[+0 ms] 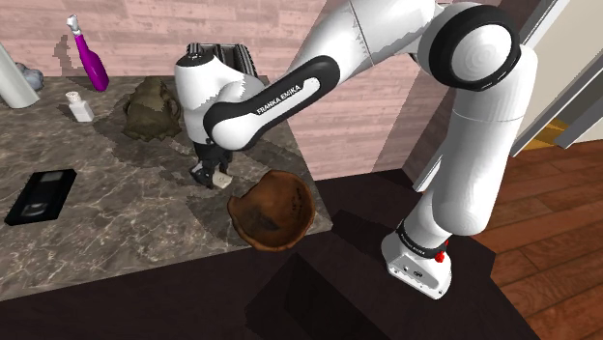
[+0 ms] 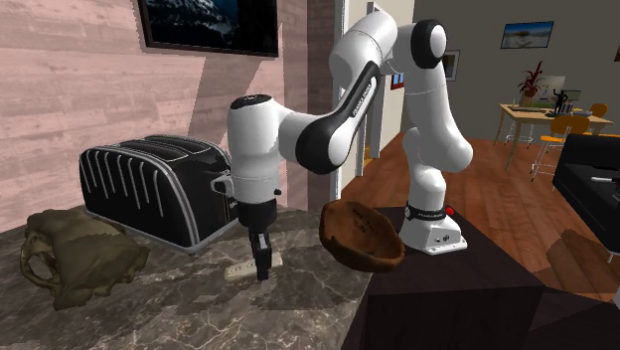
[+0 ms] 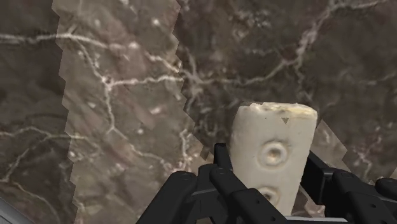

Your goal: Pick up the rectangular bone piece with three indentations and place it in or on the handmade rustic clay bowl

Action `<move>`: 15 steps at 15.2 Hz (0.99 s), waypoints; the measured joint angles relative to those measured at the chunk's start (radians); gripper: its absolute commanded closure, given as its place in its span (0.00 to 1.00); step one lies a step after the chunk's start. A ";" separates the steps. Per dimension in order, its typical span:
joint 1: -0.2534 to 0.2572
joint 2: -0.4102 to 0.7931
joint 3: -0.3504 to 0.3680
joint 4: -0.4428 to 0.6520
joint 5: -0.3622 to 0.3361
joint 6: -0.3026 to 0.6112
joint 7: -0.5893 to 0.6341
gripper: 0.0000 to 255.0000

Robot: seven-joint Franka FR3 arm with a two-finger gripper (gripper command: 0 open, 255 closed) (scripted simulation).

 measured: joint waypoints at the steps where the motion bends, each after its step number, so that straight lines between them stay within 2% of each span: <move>1: -0.001 -0.003 0.001 0.006 0.002 -0.009 -0.001 1.00; 15: -0.015 -0.086 0.018 0.088 0.053 -0.166 -0.039 1.00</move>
